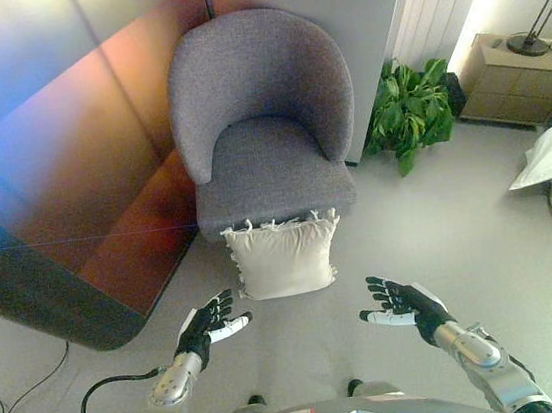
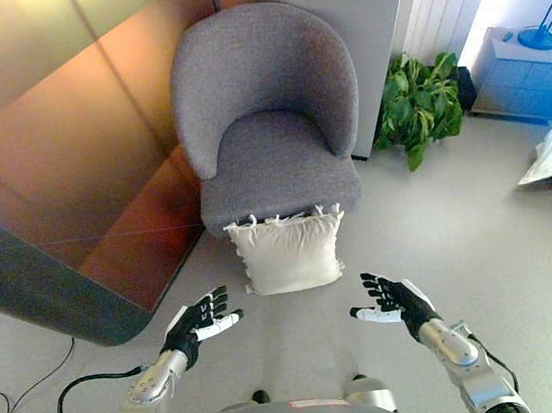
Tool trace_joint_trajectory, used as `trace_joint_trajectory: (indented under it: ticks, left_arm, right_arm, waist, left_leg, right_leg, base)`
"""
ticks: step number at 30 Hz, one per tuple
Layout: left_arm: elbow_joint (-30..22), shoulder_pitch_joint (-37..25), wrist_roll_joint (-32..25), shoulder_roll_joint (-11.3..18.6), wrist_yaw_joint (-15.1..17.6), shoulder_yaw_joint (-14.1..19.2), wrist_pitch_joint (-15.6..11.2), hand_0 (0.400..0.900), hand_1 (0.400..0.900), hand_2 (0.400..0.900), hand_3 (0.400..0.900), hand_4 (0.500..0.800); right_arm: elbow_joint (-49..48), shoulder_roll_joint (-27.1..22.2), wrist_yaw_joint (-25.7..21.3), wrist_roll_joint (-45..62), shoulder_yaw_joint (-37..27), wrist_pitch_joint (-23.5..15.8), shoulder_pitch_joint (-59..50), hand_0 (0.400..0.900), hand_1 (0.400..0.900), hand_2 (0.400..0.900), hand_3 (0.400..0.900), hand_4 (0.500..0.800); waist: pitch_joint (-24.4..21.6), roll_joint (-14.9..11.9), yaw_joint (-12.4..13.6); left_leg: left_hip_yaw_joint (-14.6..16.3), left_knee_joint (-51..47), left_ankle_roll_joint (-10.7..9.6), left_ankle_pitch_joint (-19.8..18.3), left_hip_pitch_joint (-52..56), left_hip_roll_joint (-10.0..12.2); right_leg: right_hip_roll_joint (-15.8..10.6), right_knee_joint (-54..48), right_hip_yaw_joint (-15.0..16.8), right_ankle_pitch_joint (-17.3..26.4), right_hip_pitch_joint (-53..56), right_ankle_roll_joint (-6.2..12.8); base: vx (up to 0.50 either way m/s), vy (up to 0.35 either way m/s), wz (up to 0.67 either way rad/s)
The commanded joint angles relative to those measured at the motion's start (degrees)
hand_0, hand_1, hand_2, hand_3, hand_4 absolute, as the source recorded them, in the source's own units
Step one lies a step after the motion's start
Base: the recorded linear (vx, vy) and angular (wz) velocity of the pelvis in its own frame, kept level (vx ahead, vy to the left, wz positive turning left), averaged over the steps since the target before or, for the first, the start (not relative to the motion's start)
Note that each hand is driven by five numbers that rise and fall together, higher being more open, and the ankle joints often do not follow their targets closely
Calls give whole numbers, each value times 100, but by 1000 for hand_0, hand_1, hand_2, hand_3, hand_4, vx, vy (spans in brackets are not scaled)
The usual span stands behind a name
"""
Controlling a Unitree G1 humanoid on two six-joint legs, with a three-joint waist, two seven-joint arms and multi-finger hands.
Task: Pick up the pillow and put it on the sofa.
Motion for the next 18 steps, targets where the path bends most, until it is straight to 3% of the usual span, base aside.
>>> trace_joint_trajectory:
  ticks: [1,18]
  left_arm:
    - [-291,-385,123,146,-14,113,-371,900,900,900,900,800]
    - [-297,-451,46,160,-75,76,-347,900,900,900,900,800]
  right_arm:
    - [-443,-169,0,126,-59,-360,-252,900,900,900,900,800]
    - [-511,-186,-26,177,-168,-372,-257,900,900,900,900,800]
  waist:
    - [-81,-244,21]
    - [6,-224,-19]
  left_leg:
    - [13,360,187,-428,-96,-163]
    - [-15,401,115,-403,-131,-79]
  right_leg:
    - [29,50,-226,-22,-42,123]
    - [118,58,-237,-59,-53,71]
  base:
    - [0,0,0]
    - [2,-13,0]
